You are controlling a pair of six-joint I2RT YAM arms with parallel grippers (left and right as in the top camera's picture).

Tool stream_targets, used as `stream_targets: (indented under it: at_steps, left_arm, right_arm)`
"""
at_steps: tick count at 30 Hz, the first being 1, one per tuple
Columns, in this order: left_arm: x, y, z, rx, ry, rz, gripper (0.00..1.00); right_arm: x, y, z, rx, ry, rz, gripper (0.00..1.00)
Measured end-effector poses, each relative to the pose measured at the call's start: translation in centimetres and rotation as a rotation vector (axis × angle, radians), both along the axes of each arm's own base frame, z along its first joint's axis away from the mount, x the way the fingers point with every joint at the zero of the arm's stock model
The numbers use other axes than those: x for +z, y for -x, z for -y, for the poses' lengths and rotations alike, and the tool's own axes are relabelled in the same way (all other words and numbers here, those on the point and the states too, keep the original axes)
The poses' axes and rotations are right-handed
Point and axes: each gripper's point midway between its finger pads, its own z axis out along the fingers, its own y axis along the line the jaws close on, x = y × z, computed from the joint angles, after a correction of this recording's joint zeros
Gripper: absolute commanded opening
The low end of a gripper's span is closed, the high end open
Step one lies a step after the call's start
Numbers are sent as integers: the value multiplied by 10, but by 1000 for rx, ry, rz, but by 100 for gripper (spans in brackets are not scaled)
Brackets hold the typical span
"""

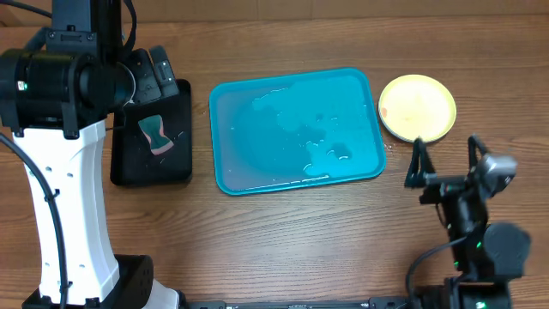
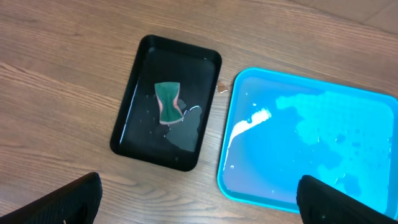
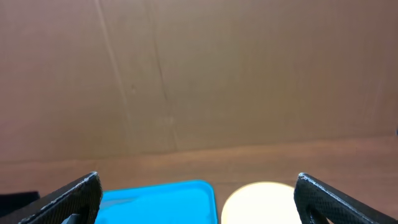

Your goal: Clean dirty plates on tray and stack at the side

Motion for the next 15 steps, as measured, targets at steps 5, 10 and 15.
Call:
stream_targets:
  at_steps: [5, 10, 15]
  left_arm:
    - [0, 0, 0, 0, 0, 0, 100]
    - [0, 0, 0, 0, 0, 0, 100]
    - [0, 0, 0, 0, 0, 0, 100]
  right_arm:
    - [-42, 8, 1, -7, 0, 19, 100]
    - [-68, 11, 1, -7, 0, 31, 100]
    - [-97, 14, 1, -7, 0, 2, 100]
